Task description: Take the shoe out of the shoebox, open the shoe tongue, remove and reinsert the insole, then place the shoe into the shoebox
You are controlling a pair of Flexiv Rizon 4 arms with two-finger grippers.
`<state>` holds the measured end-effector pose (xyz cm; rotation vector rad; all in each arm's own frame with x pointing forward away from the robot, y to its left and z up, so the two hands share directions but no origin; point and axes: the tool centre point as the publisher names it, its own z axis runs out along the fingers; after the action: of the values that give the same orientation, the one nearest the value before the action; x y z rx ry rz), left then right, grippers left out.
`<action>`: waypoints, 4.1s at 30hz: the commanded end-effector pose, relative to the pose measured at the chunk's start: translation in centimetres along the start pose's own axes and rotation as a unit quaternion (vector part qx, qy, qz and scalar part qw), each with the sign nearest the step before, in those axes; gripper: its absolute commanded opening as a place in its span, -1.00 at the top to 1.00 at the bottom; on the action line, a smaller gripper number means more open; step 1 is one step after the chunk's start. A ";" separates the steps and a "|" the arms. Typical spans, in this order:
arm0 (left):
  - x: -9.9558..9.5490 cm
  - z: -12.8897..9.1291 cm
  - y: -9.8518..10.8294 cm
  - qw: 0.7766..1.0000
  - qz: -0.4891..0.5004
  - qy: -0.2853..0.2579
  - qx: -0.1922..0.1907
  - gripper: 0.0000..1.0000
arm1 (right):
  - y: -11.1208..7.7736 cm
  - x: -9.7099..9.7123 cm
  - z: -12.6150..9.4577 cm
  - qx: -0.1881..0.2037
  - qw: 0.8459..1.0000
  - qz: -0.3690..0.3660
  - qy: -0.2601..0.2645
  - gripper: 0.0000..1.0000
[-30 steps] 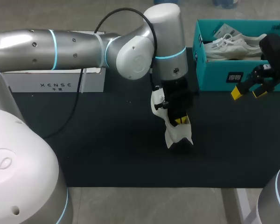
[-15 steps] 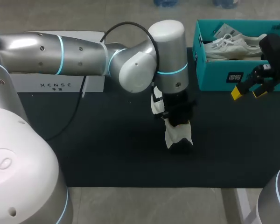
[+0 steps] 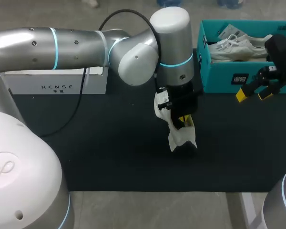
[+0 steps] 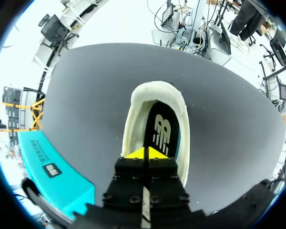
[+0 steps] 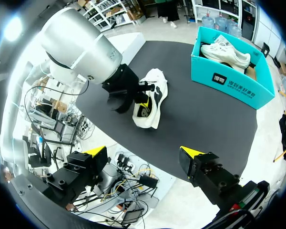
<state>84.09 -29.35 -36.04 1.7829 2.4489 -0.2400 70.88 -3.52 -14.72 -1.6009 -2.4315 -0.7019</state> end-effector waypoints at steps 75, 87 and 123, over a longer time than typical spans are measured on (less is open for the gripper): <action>-1.3 -6.0 6.6 0.995 -0.070 -0.017 -0.076 1.00 | 0.2 0.0 0.1 0.002 1.000 0.000 0.000 -1.00; 1.7 -3.3 3.7 0.995 -0.077 0.026 -0.061 1.00 | 0.2 0.0 0.1 0.002 1.000 0.000 0.000 -1.00; 2.3 -6.3 3.4 0.981 -0.190 -0.011 -0.037 -1.00 | -4.7 -2.9 -4.8 0.018 0.999 -0.014 -0.034 -1.00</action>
<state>87.33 -24.93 -30.84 1.3352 2.6883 -0.2465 67.30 -9.64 -12.93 -1.6057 -2.5047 -0.6142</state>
